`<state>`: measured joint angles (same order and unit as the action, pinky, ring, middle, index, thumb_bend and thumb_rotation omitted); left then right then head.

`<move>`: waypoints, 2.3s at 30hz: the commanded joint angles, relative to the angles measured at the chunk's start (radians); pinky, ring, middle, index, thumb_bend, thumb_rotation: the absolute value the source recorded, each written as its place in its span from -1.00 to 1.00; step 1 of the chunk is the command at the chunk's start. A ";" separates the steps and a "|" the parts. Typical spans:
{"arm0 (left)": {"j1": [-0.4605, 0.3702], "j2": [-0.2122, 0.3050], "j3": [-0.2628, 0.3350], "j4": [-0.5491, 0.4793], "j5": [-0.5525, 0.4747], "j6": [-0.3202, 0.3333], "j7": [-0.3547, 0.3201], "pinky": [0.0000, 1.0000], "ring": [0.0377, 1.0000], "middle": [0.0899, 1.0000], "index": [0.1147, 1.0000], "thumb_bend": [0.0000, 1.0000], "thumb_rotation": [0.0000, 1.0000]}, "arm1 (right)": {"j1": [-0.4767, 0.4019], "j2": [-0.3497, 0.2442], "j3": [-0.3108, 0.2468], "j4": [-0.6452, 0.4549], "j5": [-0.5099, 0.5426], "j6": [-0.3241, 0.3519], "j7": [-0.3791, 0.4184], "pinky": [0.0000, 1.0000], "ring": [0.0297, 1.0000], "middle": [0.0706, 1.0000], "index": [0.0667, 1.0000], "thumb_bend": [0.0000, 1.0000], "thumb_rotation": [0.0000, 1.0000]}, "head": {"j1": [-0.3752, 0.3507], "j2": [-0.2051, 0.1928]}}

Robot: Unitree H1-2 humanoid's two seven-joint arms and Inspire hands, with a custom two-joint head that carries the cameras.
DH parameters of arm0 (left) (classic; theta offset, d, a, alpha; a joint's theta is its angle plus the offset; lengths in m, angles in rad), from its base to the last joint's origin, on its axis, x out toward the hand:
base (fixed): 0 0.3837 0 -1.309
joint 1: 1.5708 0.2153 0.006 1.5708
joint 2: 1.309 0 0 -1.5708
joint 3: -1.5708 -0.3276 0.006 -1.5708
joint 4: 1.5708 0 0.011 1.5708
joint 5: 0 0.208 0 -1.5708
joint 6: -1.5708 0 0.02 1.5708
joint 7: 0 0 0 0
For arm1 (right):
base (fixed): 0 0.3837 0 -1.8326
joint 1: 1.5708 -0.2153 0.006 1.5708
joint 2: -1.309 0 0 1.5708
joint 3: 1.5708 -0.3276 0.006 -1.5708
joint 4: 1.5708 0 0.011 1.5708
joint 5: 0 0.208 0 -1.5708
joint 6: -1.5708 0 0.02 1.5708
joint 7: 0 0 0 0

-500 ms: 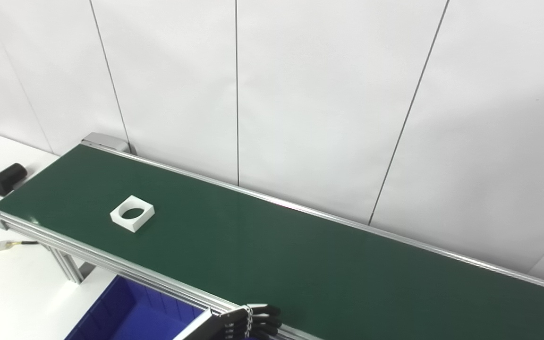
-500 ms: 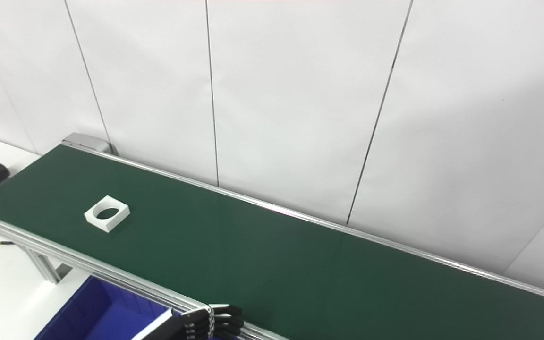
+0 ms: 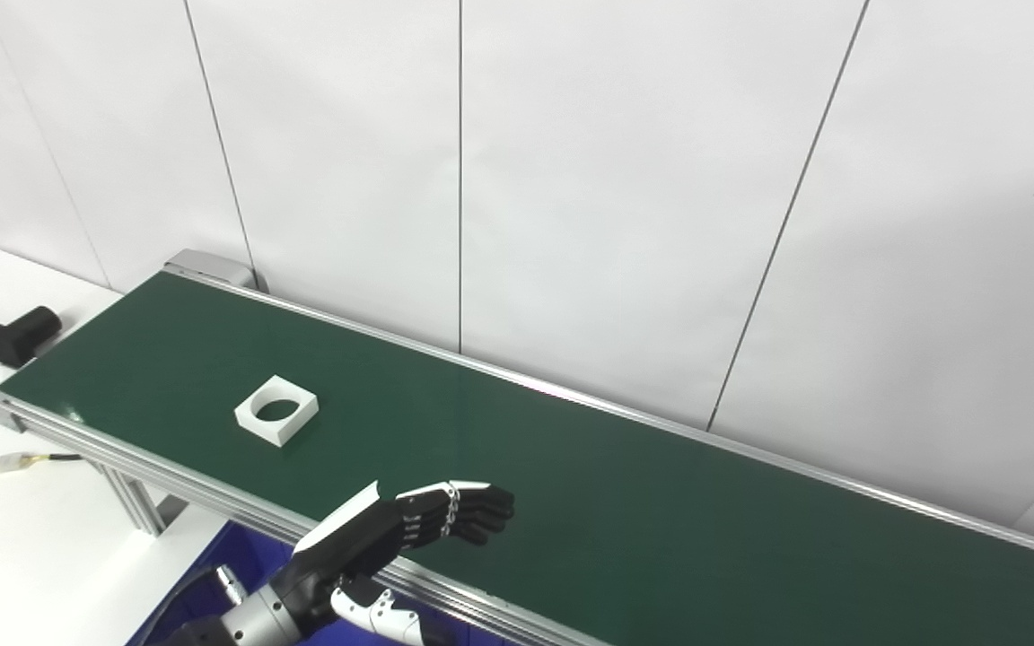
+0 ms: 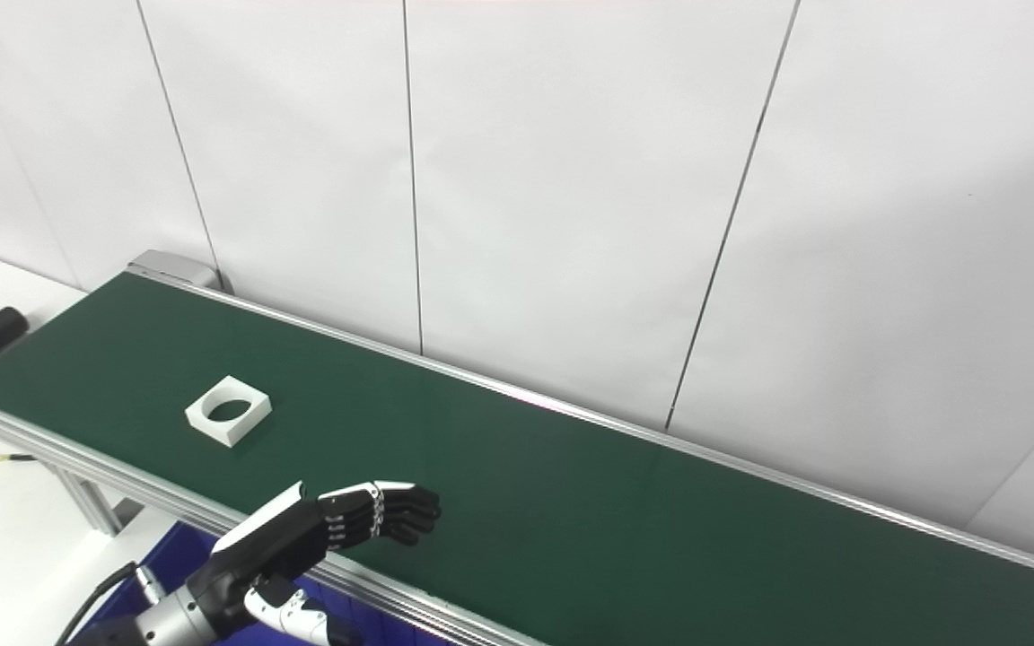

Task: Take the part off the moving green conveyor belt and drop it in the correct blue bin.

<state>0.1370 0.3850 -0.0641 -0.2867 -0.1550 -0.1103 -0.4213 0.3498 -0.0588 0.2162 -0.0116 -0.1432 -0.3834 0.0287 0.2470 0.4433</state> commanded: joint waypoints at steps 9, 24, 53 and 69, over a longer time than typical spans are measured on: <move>-0.102 0.069 0.039 -0.078 0.059 0.091 0.010 0.58 0.67 0.70 0.67 0.73 -0.18 | -0.017 0.005 -0.001 -0.014 0.010 -0.058 0.003 0.54 0.62 0.66 0.73 0.36 0.03 | -0.003 0.005; -0.264 0.175 0.015 0.031 0.214 0.086 -0.031 0.44 0.58 0.65 0.70 0.66 -0.36 | -0.024 0.007 -0.002 -0.013 0.000 -0.051 0.001 0.49 0.60 0.65 0.72 0.41 0.09 | -0.011 0.008; -0.480 0.233 -0.061 0.396 0.481 -0.070 -0.017 0.45 0.71 0.76 0.70 0.76 -0.47 | -0.039 0.001 -0.005 0.000 0.007 -0.045 0.004 0.50 0.60 0.65 0.72 0.40 0.07 | -0.008 0.005; -0.545 0.263 -0.130 0.551 0.707 -0.146 0.079 0.43 0.63 0.65 0.66 0.84 -0.52 | -0.040 0.001 -0.005 0.002 0.004 -0.049 0.003 0.48 0.60 0.65 0.73 0.41 0.08 | -0.010 0.003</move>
<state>-0.3528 0.6154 -0.1923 0.2568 0.5287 -0.2176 -0.3859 0.3153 -0.0615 0.2131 0.0066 -0.1425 -0.3850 0.0290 0.2378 0.4464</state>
